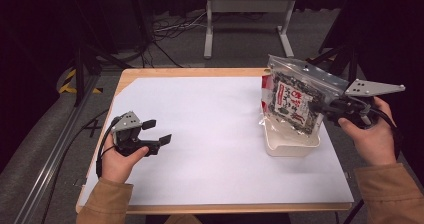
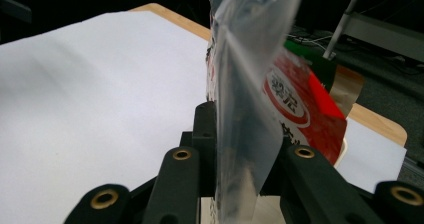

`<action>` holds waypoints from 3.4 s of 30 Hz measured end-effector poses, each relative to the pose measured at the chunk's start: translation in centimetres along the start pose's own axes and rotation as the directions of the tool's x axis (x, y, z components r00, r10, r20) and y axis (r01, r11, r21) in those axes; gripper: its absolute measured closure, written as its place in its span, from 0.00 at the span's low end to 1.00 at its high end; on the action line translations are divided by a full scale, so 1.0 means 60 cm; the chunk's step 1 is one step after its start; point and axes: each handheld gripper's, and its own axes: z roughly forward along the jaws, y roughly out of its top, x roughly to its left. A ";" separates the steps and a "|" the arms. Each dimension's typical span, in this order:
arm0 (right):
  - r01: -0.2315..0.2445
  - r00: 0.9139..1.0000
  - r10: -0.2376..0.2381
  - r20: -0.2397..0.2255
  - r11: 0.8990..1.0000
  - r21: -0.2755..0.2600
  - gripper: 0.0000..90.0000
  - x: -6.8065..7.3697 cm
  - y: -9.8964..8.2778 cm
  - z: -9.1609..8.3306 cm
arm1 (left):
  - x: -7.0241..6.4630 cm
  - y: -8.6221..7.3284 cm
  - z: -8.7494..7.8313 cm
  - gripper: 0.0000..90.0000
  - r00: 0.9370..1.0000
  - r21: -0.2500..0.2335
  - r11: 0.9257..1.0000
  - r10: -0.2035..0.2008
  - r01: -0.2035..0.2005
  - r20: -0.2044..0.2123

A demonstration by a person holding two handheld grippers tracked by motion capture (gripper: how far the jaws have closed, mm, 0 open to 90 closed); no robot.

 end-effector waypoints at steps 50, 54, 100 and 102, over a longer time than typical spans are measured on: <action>-0.198 0.980 0.197 -0.020 0.969 -0.148 0.81 -0.029 -0.124 0.052 | -0.004 -0.002 0.015 0.20 1.000 0.035 0.999 0.007 -0.007 0.017; -0.224 0.974 0.226 -0.014 0.956 -0.187 0.65 -0.028 -0.123 0.051 | -0.005 -0.003 0.012 0.17 1.000 0.032 0.999 0.001 -0.001 0.013; -0.050 0.988 0.011 -0.151 0.964 -0.261 0.32 0.135 -0.128 0.039 | -0.039 -0.057 -0.061 0.12 0.994 -0.097 0.994 0.067 -0.058 0.088; -0.045 0.987 0.003 -0.160 0.965 -0.260 0.32 0.139 -0.129 0.045 | -0.037 -0.060 -0.061 0.12 0.994 -0.100 0.993 0.064 -0.055 0.090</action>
